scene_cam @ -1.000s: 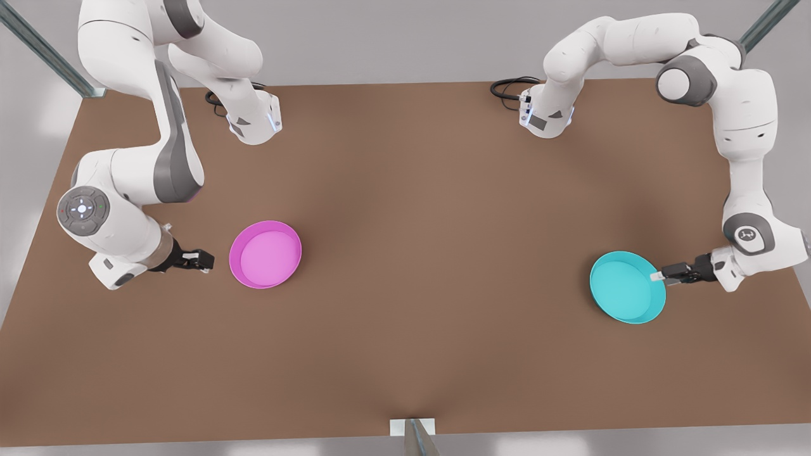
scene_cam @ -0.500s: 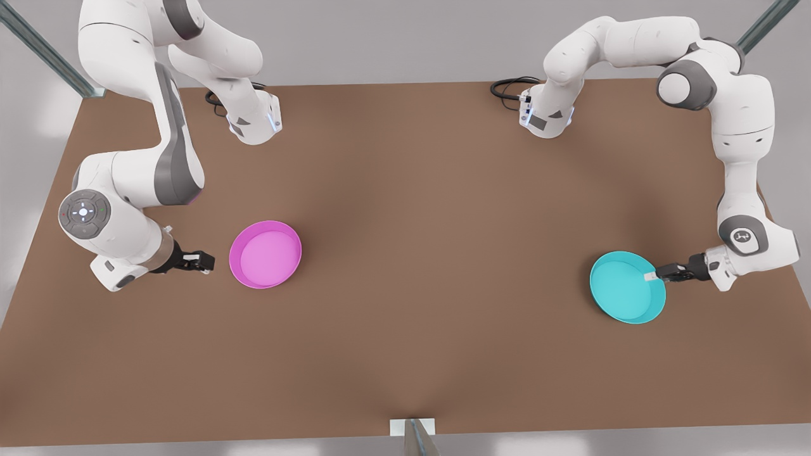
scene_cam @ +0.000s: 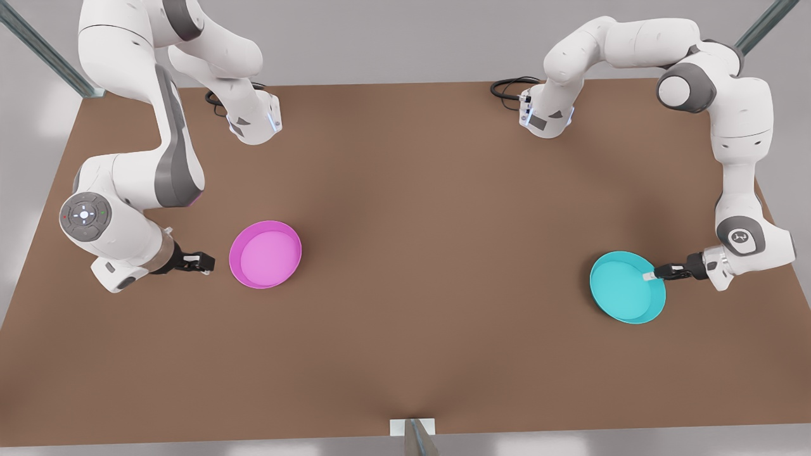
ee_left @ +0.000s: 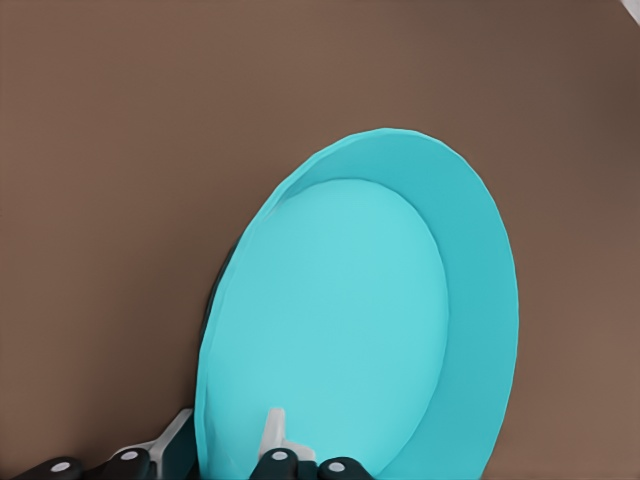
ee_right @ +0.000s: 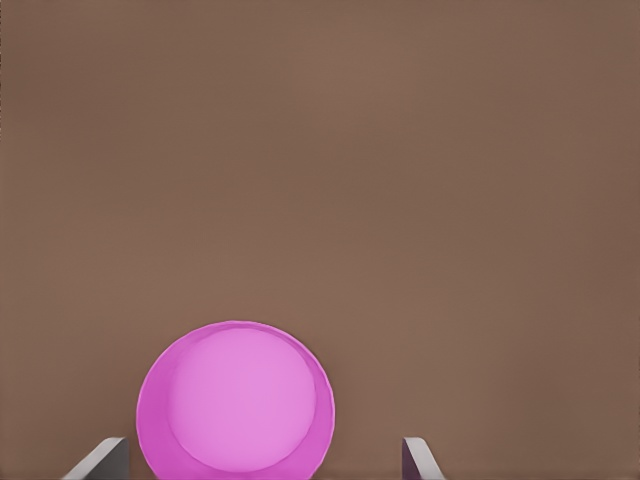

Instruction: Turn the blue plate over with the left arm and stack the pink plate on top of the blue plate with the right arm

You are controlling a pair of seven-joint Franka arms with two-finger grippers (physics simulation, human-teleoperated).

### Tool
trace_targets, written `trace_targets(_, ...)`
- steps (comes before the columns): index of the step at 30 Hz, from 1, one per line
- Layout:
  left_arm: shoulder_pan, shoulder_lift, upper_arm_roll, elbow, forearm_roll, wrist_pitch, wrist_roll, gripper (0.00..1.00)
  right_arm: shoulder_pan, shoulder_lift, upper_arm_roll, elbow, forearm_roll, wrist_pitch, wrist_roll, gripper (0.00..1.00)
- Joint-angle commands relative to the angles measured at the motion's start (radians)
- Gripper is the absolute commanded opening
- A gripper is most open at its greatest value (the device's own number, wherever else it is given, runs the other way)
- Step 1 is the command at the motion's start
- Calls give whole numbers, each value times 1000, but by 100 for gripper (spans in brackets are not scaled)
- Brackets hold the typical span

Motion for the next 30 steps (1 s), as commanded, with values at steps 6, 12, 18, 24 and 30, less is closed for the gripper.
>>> trace_targets(6, 0, 0, 2, 2, 4, 0, -2, 41, 0, 1, -1, 0, 0, 2, 0, 100)
trace_targets(12, 0, 0, 0, 5, 5, 0, -2, 37, 0, 1, 0, 0, 0, 2, 0, 100)
trace_targets(18, 0, 0, 2, 5, 5, 0, -2, 35, 0, 1, 0, 0, 0, 2, 0, 100)
trace_targets(24, -2, 0, 2, 5, 7, 0, -2, 32, 0, 1, 0, 0, 0, 3, 0, 100)
trace_targets(30, -3, 0, 2, 5, 7, 0, -3, 30, 0, 1, -1, 0, 0, 3, 0, 100)
